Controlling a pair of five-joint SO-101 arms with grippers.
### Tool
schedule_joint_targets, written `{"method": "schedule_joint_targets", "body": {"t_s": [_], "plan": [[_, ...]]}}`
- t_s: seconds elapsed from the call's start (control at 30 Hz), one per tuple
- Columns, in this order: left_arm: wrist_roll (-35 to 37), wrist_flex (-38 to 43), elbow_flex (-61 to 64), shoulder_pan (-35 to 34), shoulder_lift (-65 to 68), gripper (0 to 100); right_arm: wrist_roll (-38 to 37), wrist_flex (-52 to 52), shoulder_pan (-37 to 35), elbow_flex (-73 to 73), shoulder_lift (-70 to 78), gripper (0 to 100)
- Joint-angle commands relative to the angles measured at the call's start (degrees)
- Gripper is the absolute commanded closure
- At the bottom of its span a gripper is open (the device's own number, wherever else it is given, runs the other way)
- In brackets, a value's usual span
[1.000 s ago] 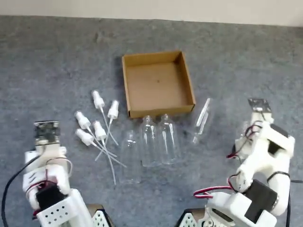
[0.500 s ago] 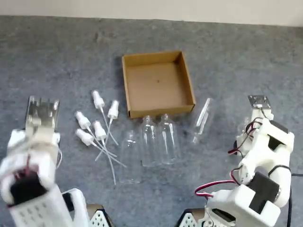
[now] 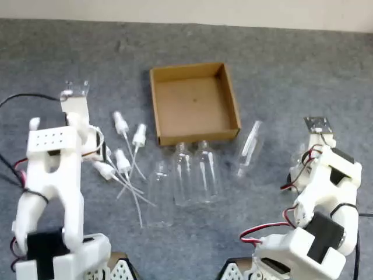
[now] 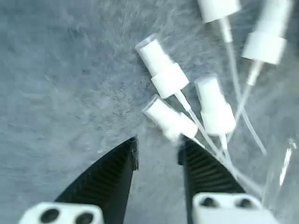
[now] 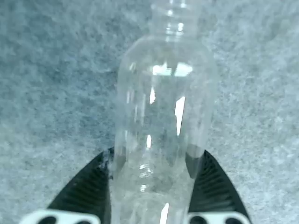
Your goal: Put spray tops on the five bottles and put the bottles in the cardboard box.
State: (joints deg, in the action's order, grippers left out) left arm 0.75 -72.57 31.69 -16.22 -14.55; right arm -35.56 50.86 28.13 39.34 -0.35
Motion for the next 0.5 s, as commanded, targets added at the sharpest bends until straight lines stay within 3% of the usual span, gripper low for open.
{"method": "schedule_joint_targets", "body": {"t_s": [0.0,0.2,0.47], "plan": [[7.03,10.37,5.58,1.27,1.54,85,-0.70,-0.66,-1.63,-0.22,1.27,93.1],[13.27,18.02,11.47,1.27,1.98,85,-0.70,-0.75,-1.63,-0.31,1.27,93.1],[13.89,20.92,15.43,1.54,2.15,85,-0.70,-0.75,-1.63,-0.40,1.27,93.1]]}}
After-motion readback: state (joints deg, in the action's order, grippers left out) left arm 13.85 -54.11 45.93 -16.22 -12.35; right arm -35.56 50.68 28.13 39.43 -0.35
